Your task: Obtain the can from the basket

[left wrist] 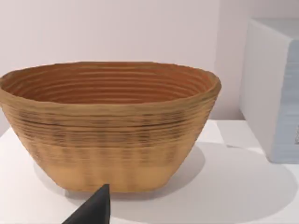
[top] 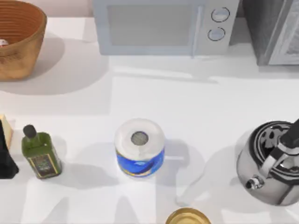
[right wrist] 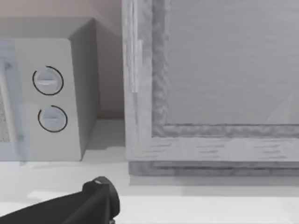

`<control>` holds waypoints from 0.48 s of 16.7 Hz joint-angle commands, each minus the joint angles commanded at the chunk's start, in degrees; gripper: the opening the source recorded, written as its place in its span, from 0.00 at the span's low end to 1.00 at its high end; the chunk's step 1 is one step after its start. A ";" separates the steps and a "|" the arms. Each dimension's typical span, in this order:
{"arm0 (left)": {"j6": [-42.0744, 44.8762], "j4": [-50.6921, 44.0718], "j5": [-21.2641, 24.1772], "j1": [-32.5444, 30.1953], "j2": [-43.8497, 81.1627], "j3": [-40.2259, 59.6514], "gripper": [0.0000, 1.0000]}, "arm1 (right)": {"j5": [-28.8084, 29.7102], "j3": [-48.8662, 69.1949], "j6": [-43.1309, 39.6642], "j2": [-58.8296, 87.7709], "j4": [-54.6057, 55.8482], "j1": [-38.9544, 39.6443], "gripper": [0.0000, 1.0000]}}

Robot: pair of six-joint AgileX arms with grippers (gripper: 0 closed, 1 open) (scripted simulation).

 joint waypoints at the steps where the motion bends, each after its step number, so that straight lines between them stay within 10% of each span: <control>1: 0.00 0.00 0.00 0.00 0.00 0.00 1.00 | 0.00 0.00 0.00 0.00 0.00 0.00 1.00; 8: 0.27 -5.23 -0.92 2.16 11.64 10.34 1.00 | 0.00 0.00 0.00 0.00 0.00 0.00 1.00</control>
